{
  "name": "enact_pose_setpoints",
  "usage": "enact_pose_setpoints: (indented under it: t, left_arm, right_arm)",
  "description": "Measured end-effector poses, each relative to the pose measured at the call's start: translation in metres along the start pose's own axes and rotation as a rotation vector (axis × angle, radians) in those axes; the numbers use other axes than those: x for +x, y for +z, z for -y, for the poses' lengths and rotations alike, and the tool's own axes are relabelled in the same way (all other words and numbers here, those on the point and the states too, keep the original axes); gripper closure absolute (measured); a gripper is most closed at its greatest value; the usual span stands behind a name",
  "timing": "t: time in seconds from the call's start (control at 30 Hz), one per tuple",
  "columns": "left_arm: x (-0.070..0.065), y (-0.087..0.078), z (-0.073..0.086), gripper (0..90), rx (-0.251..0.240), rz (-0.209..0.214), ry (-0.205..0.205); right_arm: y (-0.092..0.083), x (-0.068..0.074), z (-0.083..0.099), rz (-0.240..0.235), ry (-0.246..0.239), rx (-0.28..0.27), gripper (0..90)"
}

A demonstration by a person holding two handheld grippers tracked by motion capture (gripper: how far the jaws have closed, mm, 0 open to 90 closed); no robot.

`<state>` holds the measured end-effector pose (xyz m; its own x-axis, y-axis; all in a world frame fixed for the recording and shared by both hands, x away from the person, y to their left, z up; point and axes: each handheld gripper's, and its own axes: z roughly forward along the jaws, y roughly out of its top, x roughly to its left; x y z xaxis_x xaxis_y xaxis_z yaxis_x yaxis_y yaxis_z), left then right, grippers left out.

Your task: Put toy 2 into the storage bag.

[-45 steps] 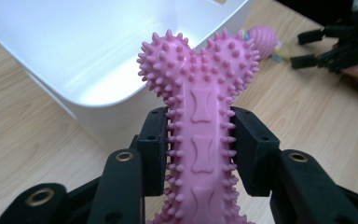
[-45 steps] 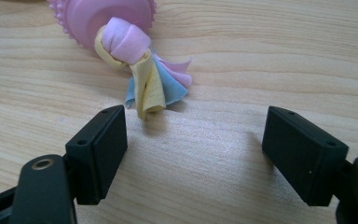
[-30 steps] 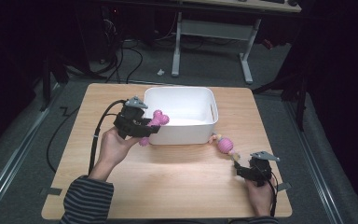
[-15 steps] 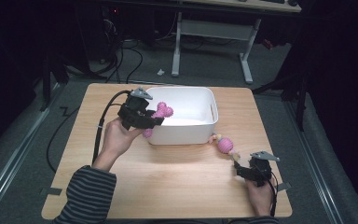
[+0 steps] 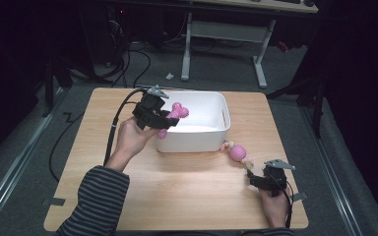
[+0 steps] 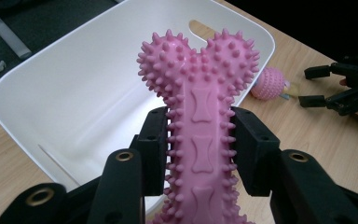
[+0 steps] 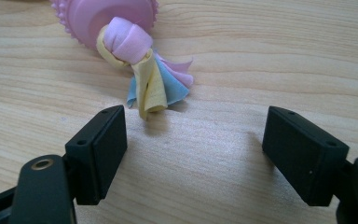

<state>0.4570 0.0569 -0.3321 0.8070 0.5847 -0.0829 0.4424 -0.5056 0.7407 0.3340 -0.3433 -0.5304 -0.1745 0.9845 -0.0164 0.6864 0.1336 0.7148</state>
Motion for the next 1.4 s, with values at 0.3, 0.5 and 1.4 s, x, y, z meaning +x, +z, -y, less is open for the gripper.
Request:
enact_pose_setpoints:
  t: [0.3, 0.5, 1.4]
  left_arm:
    - [0.003, 0.012, -0.008, 58.8, -0.003, -0.001, -0.011]
    - [0.005, 0.020, -0.011, 58.7, 0.012, -0.013, -0.008]
    - [0.016, 0.057, -0.017, 58.7, 0.052, -0.055, -0.009]
  right_arm:
    - [0.000, 0.000, 0.000, -0.003, -0.002, 0.000, 22.1]
    - [0.000, 0.000, 0.000, -0.003, -0.002, 0.000, 22.1]
    - [0.000, 0.000, 0.000, -0.006, -0.004, 0.000, 22.2]
